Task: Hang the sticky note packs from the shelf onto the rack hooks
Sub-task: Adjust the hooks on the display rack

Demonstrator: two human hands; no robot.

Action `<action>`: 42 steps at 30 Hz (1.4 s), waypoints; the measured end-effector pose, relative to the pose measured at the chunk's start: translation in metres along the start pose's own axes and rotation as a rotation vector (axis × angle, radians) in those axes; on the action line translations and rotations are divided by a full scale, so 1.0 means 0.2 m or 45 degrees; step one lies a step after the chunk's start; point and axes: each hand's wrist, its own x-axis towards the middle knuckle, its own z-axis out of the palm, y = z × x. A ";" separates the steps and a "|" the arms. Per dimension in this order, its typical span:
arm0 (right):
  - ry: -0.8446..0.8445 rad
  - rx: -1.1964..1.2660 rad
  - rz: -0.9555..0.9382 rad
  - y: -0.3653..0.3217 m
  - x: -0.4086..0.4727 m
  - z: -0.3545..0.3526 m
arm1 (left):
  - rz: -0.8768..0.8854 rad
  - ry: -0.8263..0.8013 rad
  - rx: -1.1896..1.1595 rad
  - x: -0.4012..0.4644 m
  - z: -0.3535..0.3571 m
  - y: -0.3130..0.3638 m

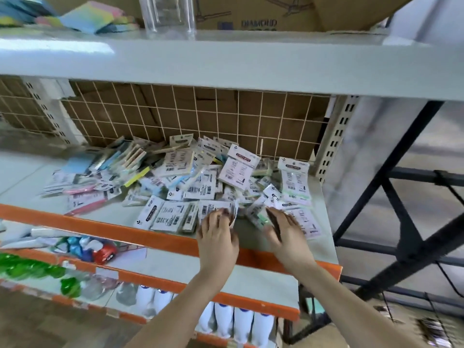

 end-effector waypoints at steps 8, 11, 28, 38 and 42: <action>0.228 0.480 0.263 -0.07 0.00 -0.07 | -0.013 0.236 -0.329 0.05 -0.12 0.05; 0.298 0.584 0.271 -0.12 0.03 -0.13 | -0.129 0.300 -0.511 0.10 -0.18 0.06; 0.315 1.706 0.744 -0.24 0.06 -0.39 | -0.613 -0.258 -1.595 0.27 -0.31 0.23; 0.484 1.549 0.835 -0.17 -0.09 -0.52 | -0.616 -0.448 -1.844 0.16 -0.29 0.48; 0.472 1.667 0.840 -0.16 -0.18 -0.61 | -0.569 -0.552 -1.931 0.10 -0.33 0.59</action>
